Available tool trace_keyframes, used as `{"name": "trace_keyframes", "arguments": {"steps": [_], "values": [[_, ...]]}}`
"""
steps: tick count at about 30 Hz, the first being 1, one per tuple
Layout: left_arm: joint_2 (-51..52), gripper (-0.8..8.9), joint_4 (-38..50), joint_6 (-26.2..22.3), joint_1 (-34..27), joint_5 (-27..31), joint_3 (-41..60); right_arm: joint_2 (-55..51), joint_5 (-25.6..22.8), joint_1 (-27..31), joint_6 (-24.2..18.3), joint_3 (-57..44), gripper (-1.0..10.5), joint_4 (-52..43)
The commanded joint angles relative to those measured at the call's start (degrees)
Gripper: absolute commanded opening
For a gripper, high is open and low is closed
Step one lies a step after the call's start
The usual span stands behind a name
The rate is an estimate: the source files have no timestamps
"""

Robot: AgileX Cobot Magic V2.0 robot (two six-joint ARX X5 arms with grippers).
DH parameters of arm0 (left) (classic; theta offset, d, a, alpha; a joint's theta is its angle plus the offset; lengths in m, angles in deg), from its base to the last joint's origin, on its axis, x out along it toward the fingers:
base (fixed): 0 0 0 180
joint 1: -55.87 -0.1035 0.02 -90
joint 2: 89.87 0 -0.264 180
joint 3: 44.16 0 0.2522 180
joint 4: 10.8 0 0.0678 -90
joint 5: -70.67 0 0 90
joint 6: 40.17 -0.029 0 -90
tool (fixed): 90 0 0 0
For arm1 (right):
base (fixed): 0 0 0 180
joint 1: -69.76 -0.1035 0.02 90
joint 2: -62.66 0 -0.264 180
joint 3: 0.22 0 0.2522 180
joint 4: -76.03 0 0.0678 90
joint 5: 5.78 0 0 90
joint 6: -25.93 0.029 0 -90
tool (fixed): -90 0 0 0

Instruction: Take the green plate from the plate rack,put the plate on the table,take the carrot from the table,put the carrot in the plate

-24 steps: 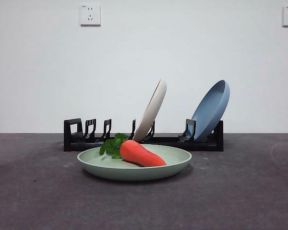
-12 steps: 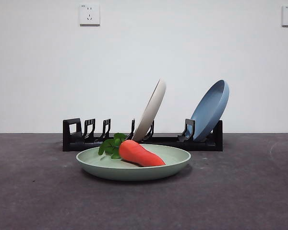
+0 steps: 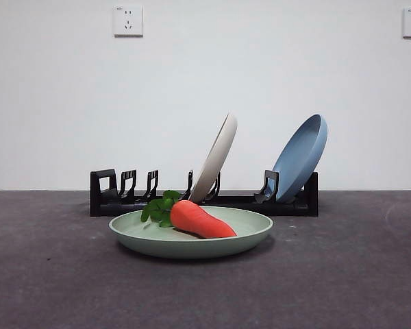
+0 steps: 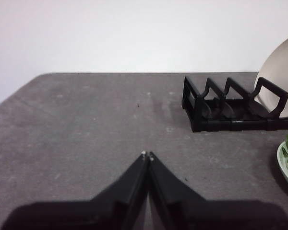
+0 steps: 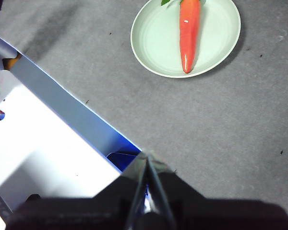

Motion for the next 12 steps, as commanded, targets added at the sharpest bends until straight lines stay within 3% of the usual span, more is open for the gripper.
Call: {"name": "trace_keyframes", "arguments": {"steps": [1, 12], "values": [[0.2, -0.03, 0.7, 1.5, -0.2, 0.0, 1.4, -0.2, -0.2, -0.1, 0.5, -0.2, 0.0, -0.3], [0.2, -0.03, -3.1, 3.1, -0.2, 0.1, 2.2, -0.2, -0.1, -0.1, 0.5, -0.2, 0.0, -0.3]]}}
